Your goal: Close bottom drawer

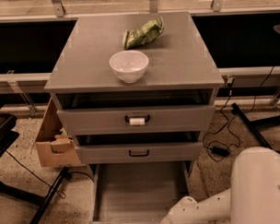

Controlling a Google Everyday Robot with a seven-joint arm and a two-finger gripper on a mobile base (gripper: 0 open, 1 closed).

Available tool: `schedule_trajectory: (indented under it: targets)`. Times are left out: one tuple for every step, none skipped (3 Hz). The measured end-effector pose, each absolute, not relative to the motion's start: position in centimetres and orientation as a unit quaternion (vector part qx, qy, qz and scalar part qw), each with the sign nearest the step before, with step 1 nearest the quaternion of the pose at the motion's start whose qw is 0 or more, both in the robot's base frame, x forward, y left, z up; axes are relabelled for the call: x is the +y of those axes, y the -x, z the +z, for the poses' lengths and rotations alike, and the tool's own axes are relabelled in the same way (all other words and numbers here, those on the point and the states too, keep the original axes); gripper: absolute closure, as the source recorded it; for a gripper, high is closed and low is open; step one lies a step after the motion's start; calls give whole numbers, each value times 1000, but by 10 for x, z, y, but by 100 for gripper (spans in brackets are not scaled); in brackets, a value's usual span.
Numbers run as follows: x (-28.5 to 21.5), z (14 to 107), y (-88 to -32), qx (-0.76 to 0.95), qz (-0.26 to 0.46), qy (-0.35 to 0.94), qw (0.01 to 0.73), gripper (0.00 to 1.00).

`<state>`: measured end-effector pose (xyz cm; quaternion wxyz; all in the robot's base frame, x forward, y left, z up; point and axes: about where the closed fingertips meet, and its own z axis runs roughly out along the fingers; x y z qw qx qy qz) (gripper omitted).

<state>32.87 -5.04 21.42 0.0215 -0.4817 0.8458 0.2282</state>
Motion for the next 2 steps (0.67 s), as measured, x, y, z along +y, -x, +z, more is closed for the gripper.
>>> schedule_trajectory:
  targets:
    - [-53,187,-363,845,206,492,41,100]
    - [-55,179,-380,844,195,497,53,100]
